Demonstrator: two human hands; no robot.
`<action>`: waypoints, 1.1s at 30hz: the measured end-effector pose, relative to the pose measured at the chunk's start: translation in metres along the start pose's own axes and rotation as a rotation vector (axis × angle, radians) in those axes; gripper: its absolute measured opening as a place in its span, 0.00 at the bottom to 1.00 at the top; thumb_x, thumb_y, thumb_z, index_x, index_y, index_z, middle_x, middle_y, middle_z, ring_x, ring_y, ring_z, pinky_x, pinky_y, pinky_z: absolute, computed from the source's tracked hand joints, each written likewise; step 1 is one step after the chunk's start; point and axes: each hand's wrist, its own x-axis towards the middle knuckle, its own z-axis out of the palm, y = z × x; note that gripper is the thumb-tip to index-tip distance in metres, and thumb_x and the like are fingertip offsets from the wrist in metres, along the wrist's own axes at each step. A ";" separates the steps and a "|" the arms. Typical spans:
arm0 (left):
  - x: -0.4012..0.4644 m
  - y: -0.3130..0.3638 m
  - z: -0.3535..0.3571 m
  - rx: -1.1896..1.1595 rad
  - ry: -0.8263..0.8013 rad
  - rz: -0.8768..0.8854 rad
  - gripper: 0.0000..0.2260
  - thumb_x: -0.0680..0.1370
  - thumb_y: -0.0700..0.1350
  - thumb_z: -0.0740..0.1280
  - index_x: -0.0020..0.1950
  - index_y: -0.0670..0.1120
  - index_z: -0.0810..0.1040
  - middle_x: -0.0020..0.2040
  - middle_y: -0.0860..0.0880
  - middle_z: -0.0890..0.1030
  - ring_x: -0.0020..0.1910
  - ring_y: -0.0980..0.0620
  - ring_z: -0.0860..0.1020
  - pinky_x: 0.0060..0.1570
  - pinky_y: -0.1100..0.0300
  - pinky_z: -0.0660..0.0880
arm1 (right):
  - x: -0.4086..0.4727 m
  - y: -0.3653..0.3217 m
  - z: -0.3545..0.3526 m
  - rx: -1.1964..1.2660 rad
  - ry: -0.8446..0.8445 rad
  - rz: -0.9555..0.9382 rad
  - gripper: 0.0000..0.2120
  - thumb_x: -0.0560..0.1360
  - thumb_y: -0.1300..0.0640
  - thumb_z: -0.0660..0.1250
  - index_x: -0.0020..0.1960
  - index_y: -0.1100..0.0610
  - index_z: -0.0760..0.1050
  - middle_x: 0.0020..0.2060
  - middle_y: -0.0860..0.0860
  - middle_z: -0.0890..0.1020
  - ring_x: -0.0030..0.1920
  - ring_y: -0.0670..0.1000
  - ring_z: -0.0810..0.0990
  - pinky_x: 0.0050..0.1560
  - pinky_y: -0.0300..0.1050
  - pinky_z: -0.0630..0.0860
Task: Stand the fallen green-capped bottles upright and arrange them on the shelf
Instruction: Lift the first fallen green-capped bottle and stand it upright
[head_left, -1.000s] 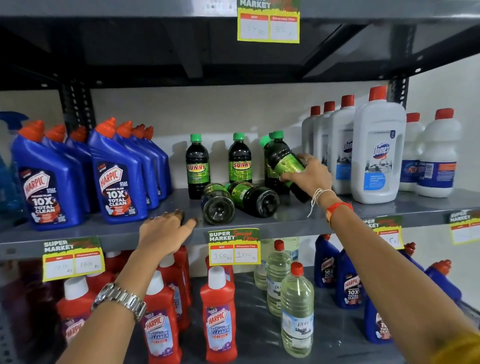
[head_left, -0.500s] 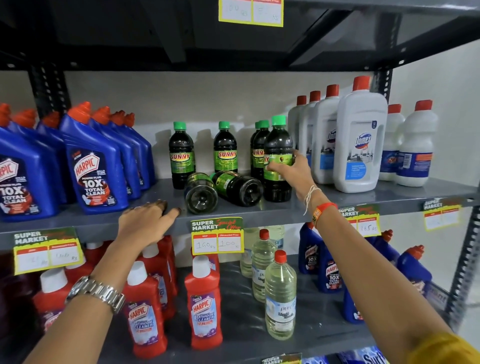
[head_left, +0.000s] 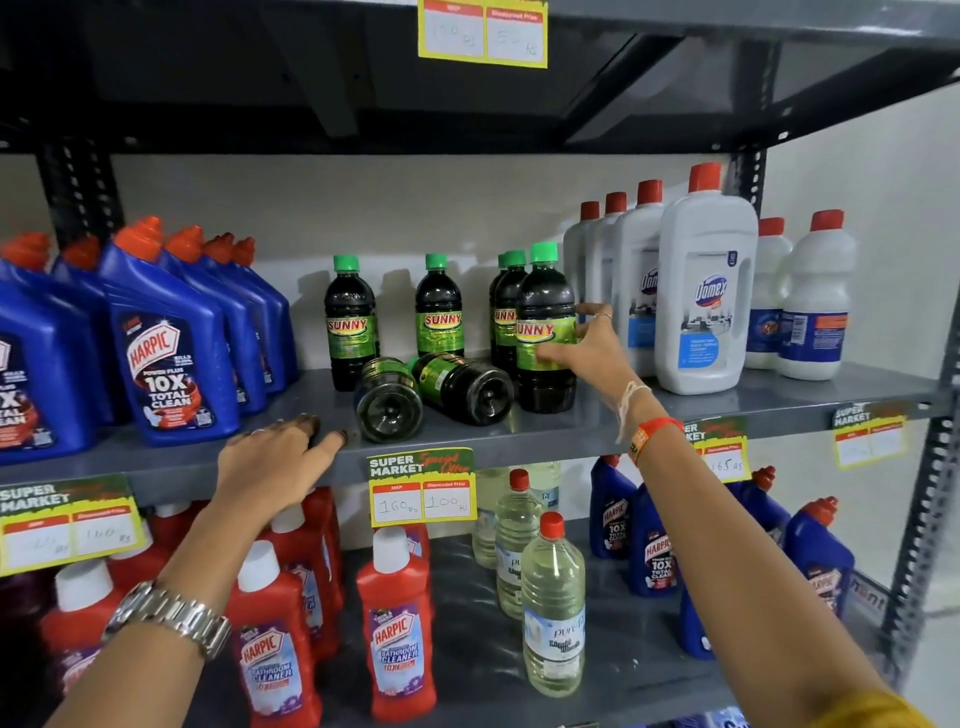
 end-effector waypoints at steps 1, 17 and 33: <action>-0.001 0.000 -0.001 -0.008 0.003 -0.002 0.23 0.77 0.59 0.47 0.62 0.49 0.72 0.57 0.44 0.79 0.53 0.45 0.76 0.42 0.55 0.65 | 0.002 0.002 -0.003 0.059 -0.052 0.022 0.37 0.63 0.64 0.76 0.65 0.60 0.59 0.50 0.52 0.77 0.52 0.54 0.79 0.55 0.45 0.77; -0.002 0.002 -0.001 -0.022 0.044 -0.022 0.23 0.77 0.59 0.49 0.60 0.48 0.74 0.54 0.45 0.80 0.50 0.46 0.77 0.40 0.56 0.64 | -0.009 0.009 0.016 -0.171 0.126 0.007 0.37 0.57 0.50 0.79 0.56 0.57 0.61 0.55 0.55 0.77 0.56 0.56 0.78 0.56 0.50 0.75; -0.001 0.002 0.001 -0.035 0.022 -0.045 0.24 0.77 0.59 0.49 0.65 0.50 0.71 0.64 0.47 0.76 0.59 0.47 0.74 0.48 0.54 0.67 | -0.039 -0.053 0.035 -0.238 0.450 -0.573 0.26 0.60 0.49 0.70 0.56 0.54 0.70 0.50 0.53 0.75 0.52 0.53 0.72 0.44 0.41 0.68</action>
